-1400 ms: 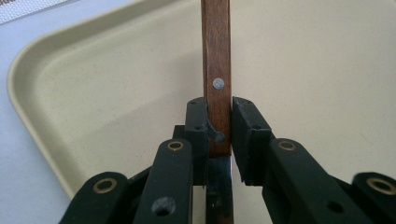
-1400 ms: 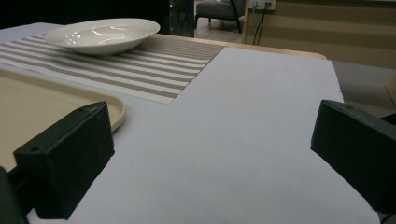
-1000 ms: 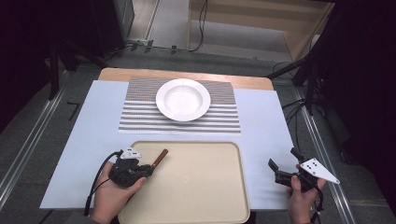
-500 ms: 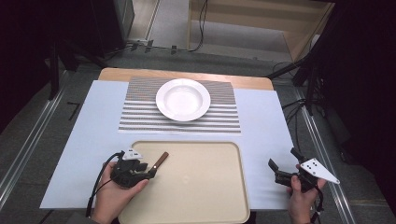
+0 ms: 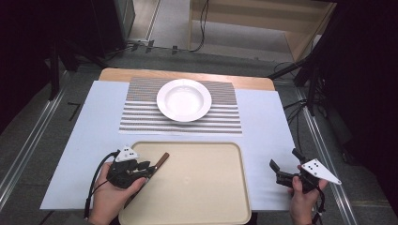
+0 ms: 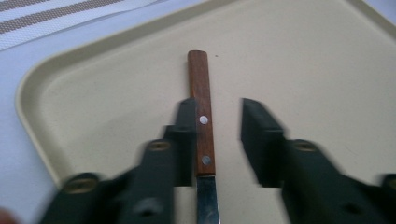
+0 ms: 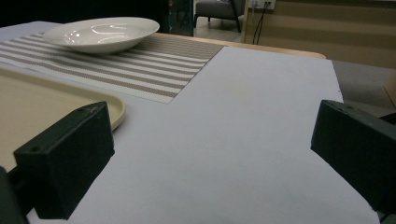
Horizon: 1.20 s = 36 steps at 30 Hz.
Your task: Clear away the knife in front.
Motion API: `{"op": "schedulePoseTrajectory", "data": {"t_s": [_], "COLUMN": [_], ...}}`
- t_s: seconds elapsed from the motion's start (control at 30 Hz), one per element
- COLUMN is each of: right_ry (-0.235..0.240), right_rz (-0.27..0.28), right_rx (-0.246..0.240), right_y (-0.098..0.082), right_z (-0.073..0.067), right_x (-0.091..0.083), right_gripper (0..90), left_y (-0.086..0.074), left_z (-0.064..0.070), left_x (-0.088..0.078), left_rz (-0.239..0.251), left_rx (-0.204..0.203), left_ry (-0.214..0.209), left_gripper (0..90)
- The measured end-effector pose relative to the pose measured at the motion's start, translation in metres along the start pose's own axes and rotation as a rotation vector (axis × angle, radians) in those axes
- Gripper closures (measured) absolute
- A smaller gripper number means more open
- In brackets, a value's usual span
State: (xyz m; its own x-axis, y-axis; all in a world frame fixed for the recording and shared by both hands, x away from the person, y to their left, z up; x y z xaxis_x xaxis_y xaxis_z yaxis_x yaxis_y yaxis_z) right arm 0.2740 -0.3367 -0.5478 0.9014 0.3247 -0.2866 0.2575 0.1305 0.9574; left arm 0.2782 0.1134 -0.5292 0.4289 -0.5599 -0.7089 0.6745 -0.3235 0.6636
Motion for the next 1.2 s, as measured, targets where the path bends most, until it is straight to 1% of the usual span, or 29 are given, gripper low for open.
{"op": "schedulePoseTrajectory", "data": {"t_s": [0.03,0.07,0.13,0.17,0.2,0.27,0.33,0.37,0.4,0.43,0.53,0.57,0.67,0.77,0.83,0.9,0.97,1.0,1.03,1.07,1.2], "right_ry": [0.0,0.0,0.0,0.0,0.0,0.0,-0.001,0.0,0.0,0.0,0.0,0.0,0.0,0.0,0.0,0.0,-0.001,-0.001,-0.002,-0.002,-0.002], "right_rz": [0.0,0.0,0.0,0.0,0.0,-0.002,-0.002,-0.001,-0.001,-0.001,-0.001,-0.001,0.0,0.0,-0.001,0.0,-0.002,-0.002,-0.002,-0.002,-0.003], "right_rx": [0.0,0.0,-0.002,-0.002,-0.003,-0.001,-0.001,-0.002,-0.002,-0.001,-0.003,-0.003,-0.003,-0.002,-0.001,-0.002,0.0,0.0,-0.001,-0.001,-0.001], "right_y": [0.0,0.0,0.0,0.0,0.0,0.0,0.0,0.0,0.0,0.0,0.0,0.0,0.0,0.0,0.0,0.0,0.0,0.0,0.0,0.0,0.0], "right_z": [0.0,0.0,0.0,0.0,0.0,0.0,0.0,0.0,0.0,0.0,0.0,0.0,0.0,0.0,0.0,0.0,0.0,0.0,0.0,0.0,0.0], "right_x": [0.0,0.0,0.0,0.0,0.0,0.0,0.0,0.0,0.0,0.0,0.0,0.0,0.0,0.0,0.0,0.0,0.0,0.0,0.0,0.0,0.0], "right_gripper": [0.0,0.0,0.0,0.0,0.0,0.0,0.0,0.0,0.0,0.0,0.0,0.0,0.0,0.0,0.0,0.0,0.0,0.0,0.0,0.0,0.0], "left_y": [0.0,0.0,-0.003,-0.003,-0.004,-0.007,-0.008,-0.01,-0.01,-0.012,-0.015,-0.016,-0.018,-0.022,-0.024,-0.025,-0.028,-0.028,-0.029,-0.029,-0.031], "left_z": [0.002,0.002,0.005,0.005,0.007,0.009,0.01,0.011,0.011,0.01,0.008,0.007,0.003,-0.001,-0.004,-0.007,-0.012,-0.012,-0.016,-0.016,-0.025], "left_x": [0.0,0.0,0.004,0.004,0.007,0.015,0.018,0.023,0.023,0.026,0.029,0.03,0.028,0.026,0.023,0.02,0.016,0.016,0.013,0.013,0.007], "left_rz": [0.003,0.003,-0.021,-0.021,-0.031,-0.06,-0.068,-0.083,-0.083,-0.094,-0.106,-0.11,-0.117,-0.121,-0.12,-0.115,-0.11,-0.11,-0.107,-0.107,-0.096], "left_rx": [0.01,0.01,0.02,0.02,0.019,0.031,0.033,0.038,0.038,0.043,0.045,0.042,0.048,0.043,0.038,0.036,0.023,0.023,0.015,0.015,0.002], "left_ry": [-0.017,-0.017,-0.032,-0.032,-0.039,-0.045,-0.048,-0.04,-0.04,-0.038,-0.017,-0.017,-0.005,0.006,-0.001,0.001,0.003,0.003,0.001,0.001,0.014], "left_gripper": [89.9,90.0,90.0,90.0,90.0,90.0,90.0,90.0,90.0,90.0,90.0,90.0,90.0,90.0,90.0,90.0,90.0,90.0,90.0,90.0,90.0]}}
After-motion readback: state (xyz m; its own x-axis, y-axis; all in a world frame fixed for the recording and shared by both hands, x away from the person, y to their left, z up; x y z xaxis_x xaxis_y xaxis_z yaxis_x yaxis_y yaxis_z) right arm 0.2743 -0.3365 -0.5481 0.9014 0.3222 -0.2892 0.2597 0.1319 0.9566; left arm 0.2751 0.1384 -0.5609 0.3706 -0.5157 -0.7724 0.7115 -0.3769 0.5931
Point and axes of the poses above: each handheld gripper's, and its own axes: x roughly forward along the jaws, y roughly out of its top, z roughly to its right, the point moved 9 cm from there along x, roughly forward along the jaws, and after that the axes turned 5 degrees about -x, right-handed, at the moved point
